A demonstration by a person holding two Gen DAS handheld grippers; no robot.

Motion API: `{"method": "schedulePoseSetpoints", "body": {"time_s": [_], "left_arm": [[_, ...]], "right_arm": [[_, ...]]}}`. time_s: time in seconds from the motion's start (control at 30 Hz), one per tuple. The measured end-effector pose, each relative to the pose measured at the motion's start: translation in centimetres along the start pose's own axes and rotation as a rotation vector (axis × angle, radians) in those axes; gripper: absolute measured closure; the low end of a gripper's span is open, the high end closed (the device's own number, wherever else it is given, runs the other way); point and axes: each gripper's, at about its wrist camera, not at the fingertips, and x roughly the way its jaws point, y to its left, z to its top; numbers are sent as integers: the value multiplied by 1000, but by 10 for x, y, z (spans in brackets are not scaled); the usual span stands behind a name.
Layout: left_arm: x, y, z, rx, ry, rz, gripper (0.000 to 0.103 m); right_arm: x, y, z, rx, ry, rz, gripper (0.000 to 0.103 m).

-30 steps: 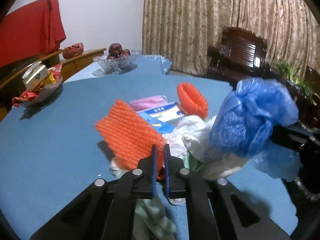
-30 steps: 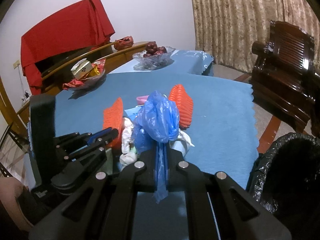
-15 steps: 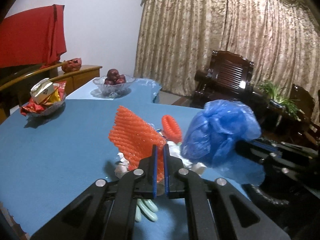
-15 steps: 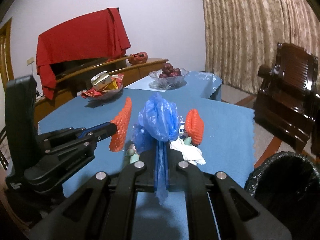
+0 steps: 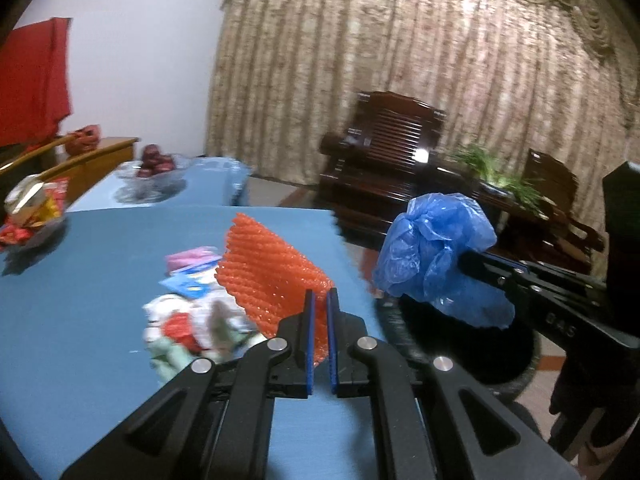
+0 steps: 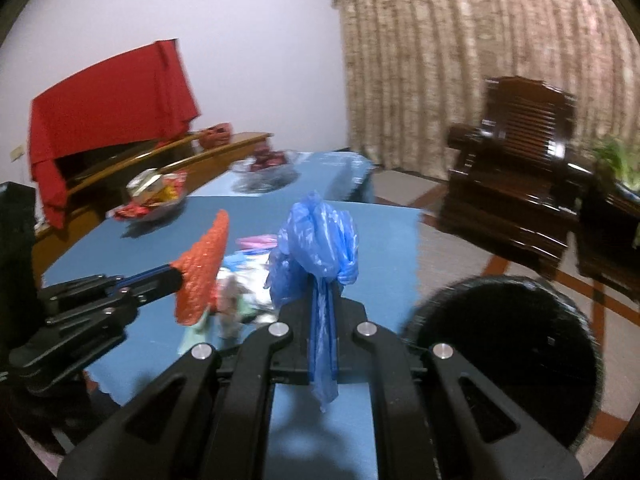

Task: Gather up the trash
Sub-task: 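Carry both items over the black trash bin and open both tools, then move both tools back from the bin to the trash pile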

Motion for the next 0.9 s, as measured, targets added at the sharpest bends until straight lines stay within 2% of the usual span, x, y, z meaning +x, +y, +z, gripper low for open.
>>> {"method": "schedulePoseSetpoints", "body": {"time_s": [0.37,0.47,0.67,0.73,0.8,0.83,0.9], "left_arm": [[56,-93,7,124,55,-232,98],[73,-121,5,136,86,-305,98],[109,-158,-5,144,168,-396,94],[118,-158,-7,137,190,-406,81],[122,-154,-10,121,197,-398,53],[122,-150,-11,115,193,-389,51],[119,-142,-13,119,185,-361,44]], "right_arm": [[-28,-82,-36,107,34,-211,99],[-32,-102,-44,133,46,-254,99],[-31,-139,-66,186,93,-341,92],[-29,-144,-72,198,109,-364,75],[-29,-144,-76,206,114,-384,51],[-30,-145,-79,210,113,-389,47],[-31,-146,-80,208,102,-400,24]]}}
